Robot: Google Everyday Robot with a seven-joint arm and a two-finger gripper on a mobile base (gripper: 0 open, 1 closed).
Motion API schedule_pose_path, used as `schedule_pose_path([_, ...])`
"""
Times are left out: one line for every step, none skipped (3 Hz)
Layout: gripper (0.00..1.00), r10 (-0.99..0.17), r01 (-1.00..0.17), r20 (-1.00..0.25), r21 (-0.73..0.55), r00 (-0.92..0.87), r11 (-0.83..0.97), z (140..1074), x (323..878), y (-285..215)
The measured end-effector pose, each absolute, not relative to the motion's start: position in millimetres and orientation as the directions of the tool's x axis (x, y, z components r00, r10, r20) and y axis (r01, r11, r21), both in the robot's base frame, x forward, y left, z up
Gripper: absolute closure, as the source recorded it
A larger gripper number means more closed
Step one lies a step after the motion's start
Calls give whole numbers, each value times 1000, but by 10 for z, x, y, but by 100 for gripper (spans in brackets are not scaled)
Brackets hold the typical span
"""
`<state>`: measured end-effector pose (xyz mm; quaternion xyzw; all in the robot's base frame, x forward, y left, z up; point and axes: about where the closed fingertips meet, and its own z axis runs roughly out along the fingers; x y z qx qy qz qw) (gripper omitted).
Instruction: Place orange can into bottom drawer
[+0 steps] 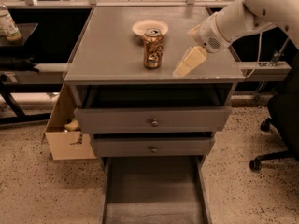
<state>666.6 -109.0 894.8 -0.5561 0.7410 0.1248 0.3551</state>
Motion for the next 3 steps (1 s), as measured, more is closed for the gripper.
schedule_pose_path([0, -711, -903, -694, -230, -110, 363, 8937, 6957, -830])
schedule_pose_path([0, -695, -893, -711, -241, -104, 379, 8932, 7093, -693])
schedule_pose_path([0, -674, -894, -734, -245, -82, 376, 8919, 7259, -506])
